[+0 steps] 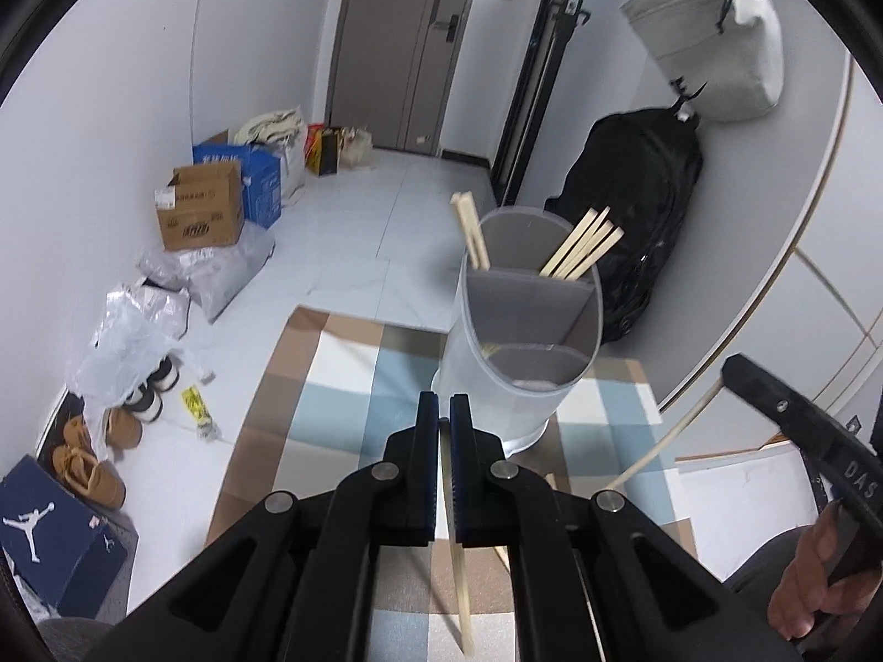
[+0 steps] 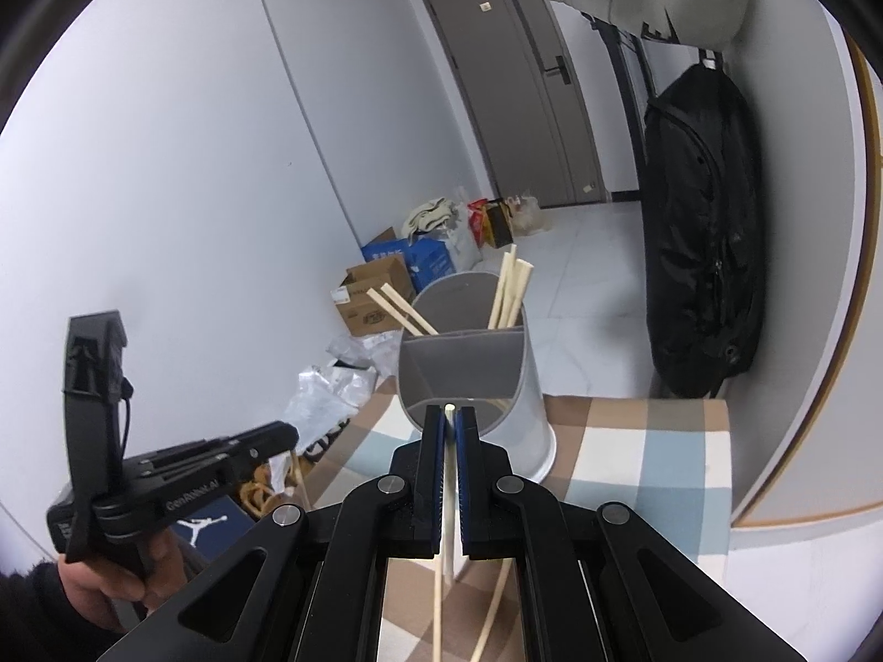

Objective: Organize utensils
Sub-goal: 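Carry the held chopsticks in both grippers up over the utensil holder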

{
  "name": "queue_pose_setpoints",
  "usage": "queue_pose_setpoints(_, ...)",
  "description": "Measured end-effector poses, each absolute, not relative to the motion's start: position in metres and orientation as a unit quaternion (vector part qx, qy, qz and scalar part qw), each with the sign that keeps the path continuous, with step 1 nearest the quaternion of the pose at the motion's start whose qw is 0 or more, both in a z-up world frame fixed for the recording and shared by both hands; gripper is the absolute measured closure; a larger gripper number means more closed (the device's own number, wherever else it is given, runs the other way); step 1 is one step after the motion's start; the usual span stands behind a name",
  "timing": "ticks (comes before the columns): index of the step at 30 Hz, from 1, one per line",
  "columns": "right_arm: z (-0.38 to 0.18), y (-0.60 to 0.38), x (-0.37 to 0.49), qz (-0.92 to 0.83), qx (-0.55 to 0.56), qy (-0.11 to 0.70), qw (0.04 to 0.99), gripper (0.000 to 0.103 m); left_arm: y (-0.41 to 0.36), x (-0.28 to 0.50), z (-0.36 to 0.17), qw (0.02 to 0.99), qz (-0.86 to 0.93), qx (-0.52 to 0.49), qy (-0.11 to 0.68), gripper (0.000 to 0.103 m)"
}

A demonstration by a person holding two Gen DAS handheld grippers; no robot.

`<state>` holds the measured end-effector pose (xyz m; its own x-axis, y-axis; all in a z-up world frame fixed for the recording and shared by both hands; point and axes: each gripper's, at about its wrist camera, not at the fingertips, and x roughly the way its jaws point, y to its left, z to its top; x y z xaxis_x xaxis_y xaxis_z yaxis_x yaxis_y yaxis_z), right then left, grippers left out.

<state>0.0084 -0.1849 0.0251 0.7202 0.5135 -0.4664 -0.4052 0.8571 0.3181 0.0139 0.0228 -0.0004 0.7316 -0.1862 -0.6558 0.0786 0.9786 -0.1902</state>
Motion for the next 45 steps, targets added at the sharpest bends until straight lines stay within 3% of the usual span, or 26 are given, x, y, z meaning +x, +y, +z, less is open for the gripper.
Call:
queue_pose_setpoints(25,0.093,-0.167,0.026,0.259,0.085,0.239,0.932,0.100,0.018,0.020,0.064,0.936,-0.137,-0.063,0.318,0.103)
queue_pose_setpoints(45,0.157,-0.169,0.070,0.263,0.081,0.206,0.939,0.100,-0.003,0.044,0.145,0.946,-0.174,-0.051,0.268,0.103)
